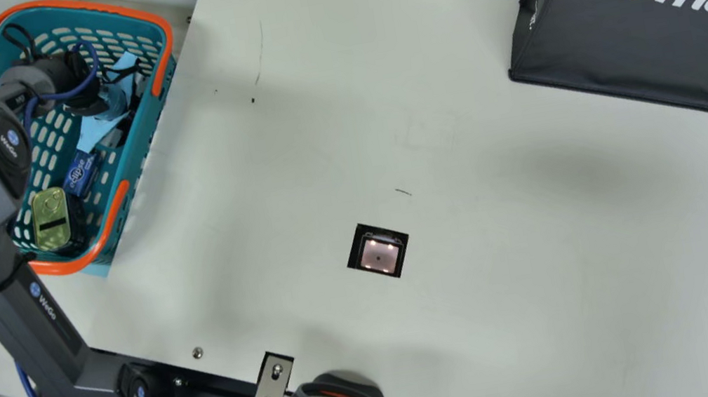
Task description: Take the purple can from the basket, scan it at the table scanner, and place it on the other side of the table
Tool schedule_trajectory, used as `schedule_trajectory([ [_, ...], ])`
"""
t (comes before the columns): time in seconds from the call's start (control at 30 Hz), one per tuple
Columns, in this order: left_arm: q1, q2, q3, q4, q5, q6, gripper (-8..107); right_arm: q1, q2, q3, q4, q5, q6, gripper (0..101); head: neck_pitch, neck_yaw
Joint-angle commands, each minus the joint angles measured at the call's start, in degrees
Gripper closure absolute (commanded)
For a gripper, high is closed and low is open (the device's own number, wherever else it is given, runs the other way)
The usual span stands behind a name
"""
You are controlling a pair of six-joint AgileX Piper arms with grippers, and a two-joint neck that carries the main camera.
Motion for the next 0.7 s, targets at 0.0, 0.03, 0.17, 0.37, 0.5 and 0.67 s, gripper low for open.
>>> schedule_trajectory([
  [0.0, 0.2, -0.3, 0.5, -0.4, 0.2, 0.4, 107, 0.0, 0.0, 0.0, 0.0, 0.0, 0.0, 6, -1.7, 0.2],
  [0.03, 0.2, -0.6, 0.7, -0.5, 0.2, 0.5, 107, 0.0, 0.0, 0.0, 0.0, 0.0, 0.0, 6, -1.7, 0.2],
  [0.17, 0.4, -1.9, 1.9, -0.9, 0.4, 0.9, 107, 0.0, 0.0, 0.0, 0.0, 0.0, 0.0, 6, -1.7, 0.2],
  [0.37, 0.5, -4.5, 3.5, -0.7, 1.6, 0.9, 107, 0.0, 0.0, 0.0, 0.0, 0.0, 0.0, 6, -1.7, 0.2],
  [0.5, 0.5, -6.8, 4.5, -0.4, 2.6, 1.0, 107, 0.0, 0.0, 0.0, 0.0, 0.0, 0.0, 6, -1.7, 0.2],
  [0.67, 0.6, -9.7, 5.4, -0.2, 4.1, 1.6, 107, 0.0, 0.0, 0.0, 0.0, 0.0, 0.0, 6, -1.7, 0.2],
])
